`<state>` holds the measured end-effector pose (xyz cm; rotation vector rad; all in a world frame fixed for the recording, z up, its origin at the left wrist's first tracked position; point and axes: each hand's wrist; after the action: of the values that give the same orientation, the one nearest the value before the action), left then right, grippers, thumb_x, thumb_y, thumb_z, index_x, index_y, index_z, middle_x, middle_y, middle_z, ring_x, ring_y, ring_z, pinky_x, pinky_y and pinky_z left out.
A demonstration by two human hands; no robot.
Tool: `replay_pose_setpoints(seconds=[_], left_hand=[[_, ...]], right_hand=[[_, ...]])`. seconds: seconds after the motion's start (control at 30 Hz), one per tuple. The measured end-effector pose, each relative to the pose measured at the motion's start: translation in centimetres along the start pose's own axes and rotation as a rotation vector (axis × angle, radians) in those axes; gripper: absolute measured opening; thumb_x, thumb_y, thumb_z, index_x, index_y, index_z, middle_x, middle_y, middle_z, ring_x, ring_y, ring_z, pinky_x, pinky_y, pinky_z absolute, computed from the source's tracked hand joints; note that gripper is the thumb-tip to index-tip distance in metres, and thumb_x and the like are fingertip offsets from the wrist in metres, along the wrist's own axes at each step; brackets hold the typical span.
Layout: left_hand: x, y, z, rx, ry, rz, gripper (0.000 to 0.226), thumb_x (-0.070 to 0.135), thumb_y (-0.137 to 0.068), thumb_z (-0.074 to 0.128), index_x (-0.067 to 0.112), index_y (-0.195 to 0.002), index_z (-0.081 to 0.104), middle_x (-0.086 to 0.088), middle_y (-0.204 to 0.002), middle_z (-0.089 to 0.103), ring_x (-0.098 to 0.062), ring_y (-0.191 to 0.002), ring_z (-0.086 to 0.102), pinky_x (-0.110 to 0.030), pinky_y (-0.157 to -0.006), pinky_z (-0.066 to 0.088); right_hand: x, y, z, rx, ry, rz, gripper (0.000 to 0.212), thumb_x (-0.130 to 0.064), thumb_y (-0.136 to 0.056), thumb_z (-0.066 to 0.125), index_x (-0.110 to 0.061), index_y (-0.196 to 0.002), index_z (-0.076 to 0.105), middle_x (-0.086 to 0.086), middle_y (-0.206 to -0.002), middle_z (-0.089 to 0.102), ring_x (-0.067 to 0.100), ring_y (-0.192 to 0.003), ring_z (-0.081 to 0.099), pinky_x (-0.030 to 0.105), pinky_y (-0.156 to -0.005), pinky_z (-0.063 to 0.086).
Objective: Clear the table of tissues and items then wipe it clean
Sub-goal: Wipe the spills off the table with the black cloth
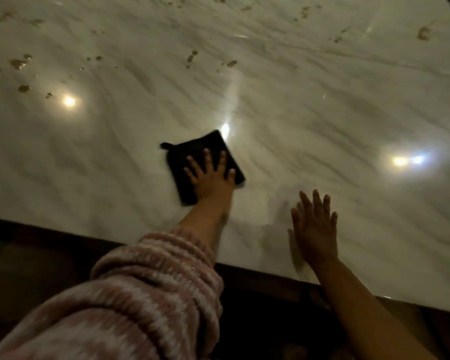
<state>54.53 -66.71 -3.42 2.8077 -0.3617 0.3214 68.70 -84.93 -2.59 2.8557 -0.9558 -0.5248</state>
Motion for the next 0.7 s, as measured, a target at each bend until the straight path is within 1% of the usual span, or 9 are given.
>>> replay_pose_setpoints(seconds=[0.1, 0.17, 0.23, 0.3, 0.37, 0.47, 0.53, 0.6, 0.7], left_hand=[[5.6, 4.6, 2.7, -0.077, -0.057, 0.292, 0.058, 0.052, -0.097, 0.024, 0.039, -0.148, 0.000, -0.002, -0.158, -0.012, -0.045, -0.138, -0.020, -0.056, -0.109, -0.016], [6.9, 7.4, 3.9, -0.129, -0.126, 0.467, 0.057, 0.053, -0.097, 0.023, 0.041, -0.147, -0.001, 0.000, -0.158, -0.014, -0.043, -0.138, -0.024, -0.052, -0.107, -0.021], [6.3, 9.3, 4.4, -0.158, -0.170, 0.574, 0.057, 0.055, -0.096, 0.022, 0.044, -0.145, -0.004, 0.003, -0.157, -0.016, -0.040, -0.138, -0.026, -0.050, -0.107, -0.023], [4.5, 10.4, 4.5, -0.156, -0.196, 0.607, 0.057, 0.058, -0.095, 0.020, 0.047, -0.144, -0.008, 0.007, -0.157, -0.017, -0.038, -0.138, -0.026, -0.050, -0.109, -0.020], [2.2, 11.2, 4.2, -0.138, -0.207, 0.572, 0.056, 0.061, -0.094, 0.017, 0.050, -0.140, -0.013, 0.010, -0.156, -0.018, -0.036, -0.139, -0.026, -0.048, -0.110, -0.019], [-1.7, 11.5, 3.1, -0.127, -0.183, 0.446, 0.054, 0.066, -0.091, 0.013, 0.053, -0.132, -0.020, 0.013, -0.154, -0.022, -0.032, -0.137, -0.030, -0.046, -0.109, -0.021], [-4.6, 11.0, 2.1, -0.108, -0.159, 0.355, 0.059, 0.074, -0.077, -0.002, 0.055, -0.130, -0.022, 0.013, -0.154, -0.023, -0.029, -0.135, -0.033, -0.045, -0.108, -0.021], [-7.8, 10.2, 1.0, -0.083, -0.121, 0.267, 0.071, 0.079, -0.062, -0.015, 0.056, -0.129, -0.023, 0.014, -0.153, -0.024, -0.027, -0.135, -0.032, -0.044, -0.107, -0.022], [-12.3, 8.6, -0.6, -0.053, -0.060, 0.121, 0.075, 0.077, -0.062, -0.011, 0.054, -0.132, -0.019, 0.014, -0.154, -0.022, -0.031, -0.139, -0.026, -0.046, -0.111, -0.017]], right_hand=[[3.8, 1.0, -1.5, 0.064, -0.028, 0.026, 0.053, -0.042, -0.099, 0.022, -0.029, -0.150, 0.015, -0.001, -0.159, 0.000, 0.015, -0.145, -0.012, 0.041, -0.116, -0.004], [5.6, 1.5, -2.2, 0.098, -0.055, 0.059, 0.052, -0.042, -0.100, 0.023, -0.028, -0.149, 0.017, 0.000, -0.159, 0.003, 0.017, -0.146, -0.010, 0.043, -0.116, -0.003], [6.5, 1.8, -2.4, 0.084, -0.057, 0.078, 0.052, -0.042, -0.100, 0.022, -0.028, -0.150, 0.016, 0.000, -0.159, 0.003, 0.017, -0.146, -0.010, 0.044, -0.117, -0.002], [6.3, 1.7, -1.9, 0.039, -0.034, 0.063, 0.053, -0.042, -0.100, 0.022, -0.029, -0.150, 0.012, -0.002, -0.159, -0.002, 0.016, -0.145, -0.012, 0.044, -0.117, -0.003], [5.0, 1.7, -1.4, 0.001, -0.024, 0.015, 0.053, -0.042, -0.100, 0.022, -0.031, -0.150, 0.008, -0.004, -0.159, -0.006, 0.015, -0.144, -0.015, 0.044, -0.117, -0.005], [1.8, 1.3, -0.5, -0.049, -0.033, -0.091, 0.054, -0.044, -0.099, 0.020, -0.033, -0.150, 0.004, -0.006, -0.158, -0.011, 0.014, -0.144, -0.018, 0.044, -0.116, -0.007], [-0.6, 0.7, 0.1, -0.093, -0.011, -0.178, 0.055, -0.046, -0.099, 0.018, -0.034, -0.150, -0.001, -0.007, -0.157, -0.016, 0.012, -0.141, -0.023, 0.044, -0.115, -0.009], [-2.9, 0.1, 0.8, -0.134, 0.014, -0.250, 0.056, -0.047, -0.099, 0.017, -0.034, -0.149, -0.005, -0.008, -0.155, -0.021, 0.011, -0.137, -0.028, 0.044, -0.115, -0.011], [-6.0, -1.5, 1.7, -0.182, 0.032, -0.299, 0.057, -0.047, -0.099, 0.018, -0.034, -0.148, -0.010, -0.007, -0.155, -0.023, 0.010, -0.135, -0.030, 0.043, -0.114, -0.013]])
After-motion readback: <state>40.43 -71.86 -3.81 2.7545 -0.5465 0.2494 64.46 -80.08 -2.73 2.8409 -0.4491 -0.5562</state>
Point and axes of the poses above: each hand's wrist, its own y-axis away from the middle knuckle, its own z-axis out of the palm, x = y × z
